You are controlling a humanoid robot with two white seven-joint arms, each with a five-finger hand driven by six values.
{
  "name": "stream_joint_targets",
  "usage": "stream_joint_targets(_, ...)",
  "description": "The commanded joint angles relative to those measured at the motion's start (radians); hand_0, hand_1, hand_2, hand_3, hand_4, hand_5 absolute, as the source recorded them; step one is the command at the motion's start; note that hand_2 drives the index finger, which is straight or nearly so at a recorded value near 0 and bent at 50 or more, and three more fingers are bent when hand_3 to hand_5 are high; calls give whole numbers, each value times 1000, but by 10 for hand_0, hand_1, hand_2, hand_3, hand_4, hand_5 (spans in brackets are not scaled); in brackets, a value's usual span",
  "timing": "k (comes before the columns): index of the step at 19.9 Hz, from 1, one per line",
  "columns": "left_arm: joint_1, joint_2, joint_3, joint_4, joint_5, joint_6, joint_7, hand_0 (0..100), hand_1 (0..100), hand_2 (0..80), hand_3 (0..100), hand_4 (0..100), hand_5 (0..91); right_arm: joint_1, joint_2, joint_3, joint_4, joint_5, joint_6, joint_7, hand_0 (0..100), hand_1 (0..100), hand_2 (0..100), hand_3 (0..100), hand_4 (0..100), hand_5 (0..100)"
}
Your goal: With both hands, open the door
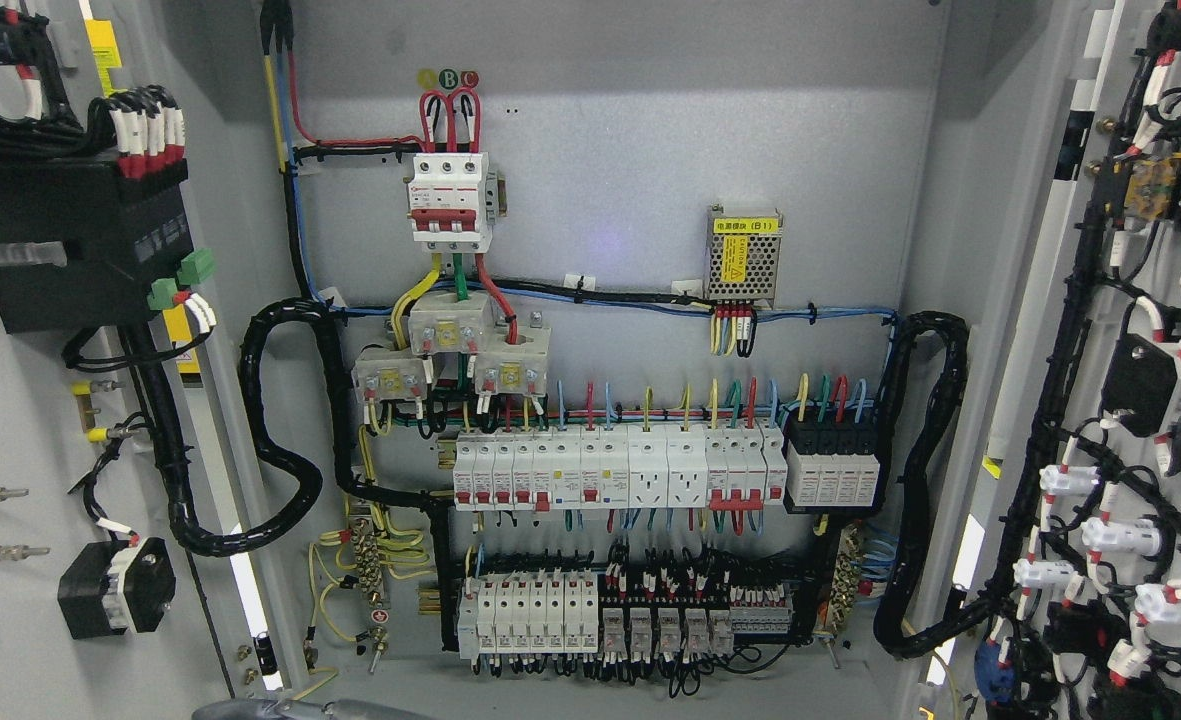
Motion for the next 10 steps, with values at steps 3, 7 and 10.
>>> stream_joint_targets(3,0,0,0,-17,0,1,1,120,556,0,0,0,0,-47,6,129,-6,-49,-1,-66,0,500,40,0,0,0)
stream_joint_targets(7,0,0,0,-18,-1,1,1,120,556,0,0,0,0,-87,8,183,-2,-120,2,-122,0,500,40,0,0,0)
stream_joint_targets(10,-1,0,0,-18,0,1,1,120,556,0,0,0,0,-95,8,208,-3,-122,2,-122,0,500,40,0,0,0)
